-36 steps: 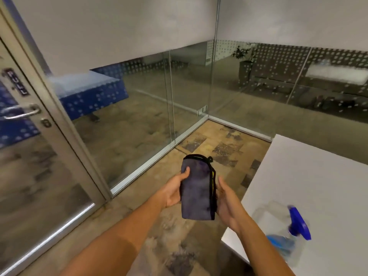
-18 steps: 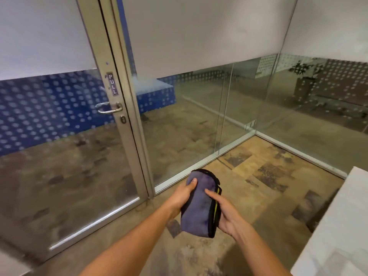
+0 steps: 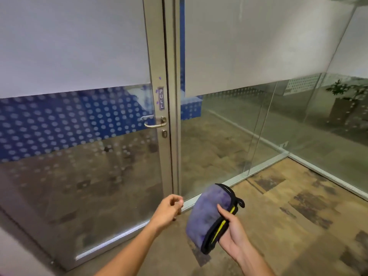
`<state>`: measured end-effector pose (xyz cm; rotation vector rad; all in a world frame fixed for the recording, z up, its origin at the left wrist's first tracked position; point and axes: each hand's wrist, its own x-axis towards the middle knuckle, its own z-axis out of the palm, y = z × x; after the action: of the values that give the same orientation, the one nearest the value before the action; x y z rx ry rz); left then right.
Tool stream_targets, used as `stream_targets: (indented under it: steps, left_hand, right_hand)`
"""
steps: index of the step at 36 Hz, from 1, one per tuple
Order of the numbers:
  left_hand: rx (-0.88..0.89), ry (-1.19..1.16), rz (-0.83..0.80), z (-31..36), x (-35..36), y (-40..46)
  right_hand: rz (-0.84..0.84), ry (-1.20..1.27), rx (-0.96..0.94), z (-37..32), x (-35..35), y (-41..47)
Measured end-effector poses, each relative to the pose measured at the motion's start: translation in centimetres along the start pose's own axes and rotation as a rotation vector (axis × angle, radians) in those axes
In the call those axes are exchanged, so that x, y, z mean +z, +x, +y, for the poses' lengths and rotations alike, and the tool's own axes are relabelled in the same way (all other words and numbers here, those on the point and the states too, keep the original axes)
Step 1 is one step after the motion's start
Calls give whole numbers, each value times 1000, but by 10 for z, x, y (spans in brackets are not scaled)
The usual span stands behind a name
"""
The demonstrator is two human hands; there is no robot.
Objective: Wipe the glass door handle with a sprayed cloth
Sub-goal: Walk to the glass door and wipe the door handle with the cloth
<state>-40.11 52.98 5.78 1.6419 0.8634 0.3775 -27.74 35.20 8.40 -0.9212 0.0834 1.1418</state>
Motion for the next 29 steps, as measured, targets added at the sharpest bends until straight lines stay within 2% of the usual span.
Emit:
stream_targets:
  steps: [8,11,15,22,26,29]
  left_hand:
    - [67,415,26,-3,-59,32]
    - [98,538,83,2,-77,58]
    - [152,764,141,15,-100,88]
    - [294,1012,335,87,-136,164]
    - [290,1103,420,134,-155,199]
    - [282,1150,497,167,-174,221]
  right_hand:
    - [117,-160,-140,-2,24,61]
    - [34,-247,-121,-13,29,90]
    - [65,-311,-134,-28,40,111]
    - [-55,-220,-276,-84,66,220]
    - [-41,-329,-169,-121,107,221]
    - [-52,-410,-213,-145,122,248]
